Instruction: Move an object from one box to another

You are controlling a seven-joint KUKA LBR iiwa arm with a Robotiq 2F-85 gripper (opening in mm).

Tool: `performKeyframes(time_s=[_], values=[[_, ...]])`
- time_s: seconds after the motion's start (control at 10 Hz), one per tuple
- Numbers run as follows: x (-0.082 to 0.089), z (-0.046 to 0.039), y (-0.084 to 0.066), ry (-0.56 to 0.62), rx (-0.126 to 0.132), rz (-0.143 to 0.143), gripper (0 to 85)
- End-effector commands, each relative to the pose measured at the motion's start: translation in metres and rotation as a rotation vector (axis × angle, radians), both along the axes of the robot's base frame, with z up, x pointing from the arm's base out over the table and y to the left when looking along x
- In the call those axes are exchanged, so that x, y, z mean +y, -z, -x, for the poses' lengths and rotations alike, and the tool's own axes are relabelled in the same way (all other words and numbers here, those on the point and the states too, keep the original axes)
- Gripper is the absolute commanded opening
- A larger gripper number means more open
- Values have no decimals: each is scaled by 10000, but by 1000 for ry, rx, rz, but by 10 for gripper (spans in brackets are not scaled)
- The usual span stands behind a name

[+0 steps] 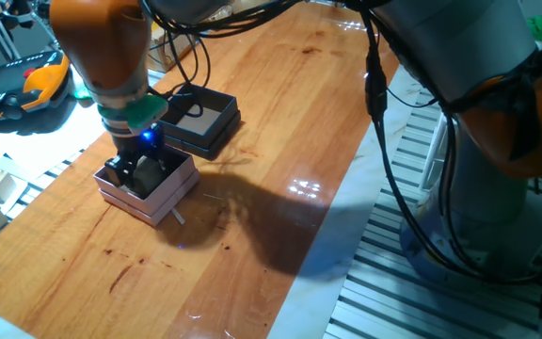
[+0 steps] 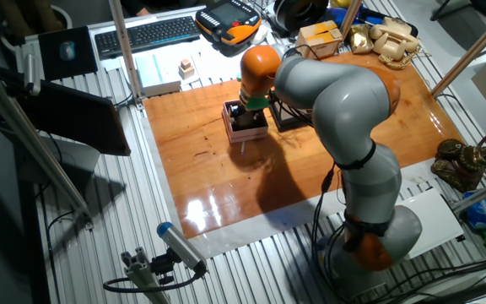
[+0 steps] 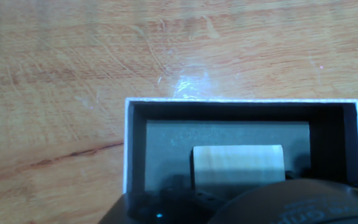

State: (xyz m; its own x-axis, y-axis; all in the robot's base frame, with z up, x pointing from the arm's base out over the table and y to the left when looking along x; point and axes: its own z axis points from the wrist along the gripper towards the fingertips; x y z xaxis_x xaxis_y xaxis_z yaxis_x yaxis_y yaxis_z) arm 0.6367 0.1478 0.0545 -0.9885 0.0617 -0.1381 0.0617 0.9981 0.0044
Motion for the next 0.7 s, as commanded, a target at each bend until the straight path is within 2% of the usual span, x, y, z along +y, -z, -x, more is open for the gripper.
performKeyframes(time_s=[0.0, 0.1, 0.5, 0.6], values=[[-3, 3, -6, 0, 2, 0, 680], [-4, 3, -12, -2, 5, -3, 680], [-6, 4, -24, -26, 24, -23, 0], [-3, 7, -42, -28, 23, -24, 0]])
